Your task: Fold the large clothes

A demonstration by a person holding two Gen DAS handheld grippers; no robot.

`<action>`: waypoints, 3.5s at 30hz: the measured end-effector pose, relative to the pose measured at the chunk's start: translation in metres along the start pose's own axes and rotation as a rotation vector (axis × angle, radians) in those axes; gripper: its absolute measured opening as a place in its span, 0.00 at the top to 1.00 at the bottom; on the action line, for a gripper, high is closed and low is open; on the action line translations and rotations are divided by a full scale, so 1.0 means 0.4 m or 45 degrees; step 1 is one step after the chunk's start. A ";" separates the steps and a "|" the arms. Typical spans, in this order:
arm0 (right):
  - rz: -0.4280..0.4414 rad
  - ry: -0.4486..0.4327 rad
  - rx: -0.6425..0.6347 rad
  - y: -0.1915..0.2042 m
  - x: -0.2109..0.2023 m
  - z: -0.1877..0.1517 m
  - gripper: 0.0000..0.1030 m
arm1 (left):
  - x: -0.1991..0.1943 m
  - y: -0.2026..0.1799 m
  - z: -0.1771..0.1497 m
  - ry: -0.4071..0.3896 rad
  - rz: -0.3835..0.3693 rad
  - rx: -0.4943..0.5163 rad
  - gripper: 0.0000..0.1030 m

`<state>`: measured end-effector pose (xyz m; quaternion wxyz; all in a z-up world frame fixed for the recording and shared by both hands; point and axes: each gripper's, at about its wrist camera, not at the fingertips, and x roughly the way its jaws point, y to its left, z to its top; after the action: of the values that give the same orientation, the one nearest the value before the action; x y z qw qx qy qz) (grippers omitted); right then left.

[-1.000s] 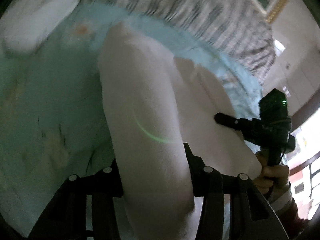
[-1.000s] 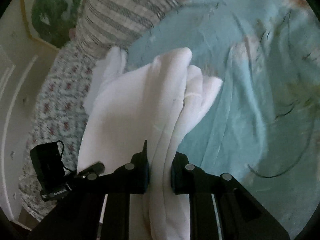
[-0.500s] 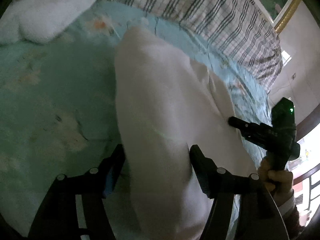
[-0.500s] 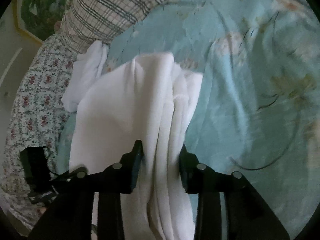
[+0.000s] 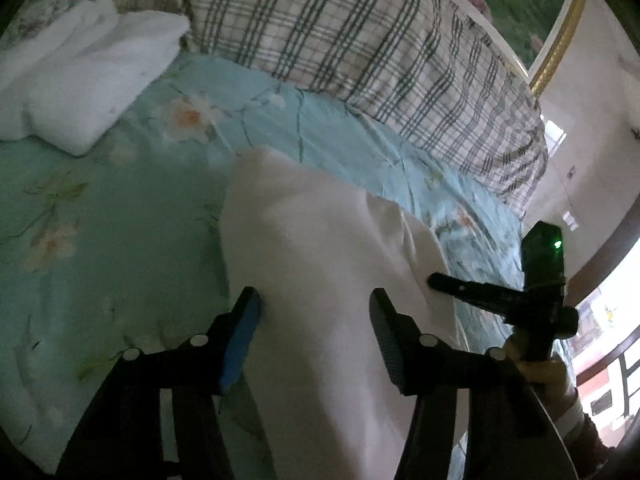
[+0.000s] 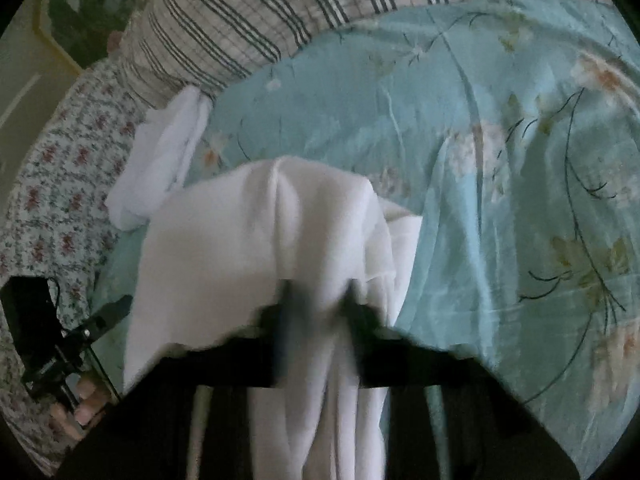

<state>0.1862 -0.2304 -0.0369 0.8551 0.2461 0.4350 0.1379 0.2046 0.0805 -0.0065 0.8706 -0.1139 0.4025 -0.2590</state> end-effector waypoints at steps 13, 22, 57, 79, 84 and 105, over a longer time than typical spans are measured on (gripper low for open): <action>-0.046 0.027 0.187 -0.112 -0.010 -0.016 0.84 | 0.072 -0.049 -0.033 0.122 0.110 0.095 0.48; 0.057 -0.159 0.116 0.036 -0.105 -0.012 0.79 | 0.030 -0.067 0.065 0.044 0.013 0.112 0.49; 0.089 0.055 -0.003 0.041 -0.123 -0.240 0.97 | -0.147 -0.150 -0.244 0.125 -0.057 0.305 0.83; -0.140 -0.063 0.012 -0.002 -0.177 -0.300 0.50 | -0.106 -0.100 -0.323 0.159 -0.033 0.220 0.90; -0.130 -0.008 -0.044 0.019 -0.150 -0.308 0.89 | -0.152 -0.102 -0.285 0.143 -0.080 0.156 0.85; -0.082 -0.119 -0.107 0.111 -0.181 -0.198 0.93 | -0.113 -0.168 -0.315 0.218 0.025 0.322 0.83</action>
<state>0.0787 -0.2019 -0.0034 0.8881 0.2019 0.3961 0.1169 0.0602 0.0500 -0.0321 0.8429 0.0231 0.4404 -0.3081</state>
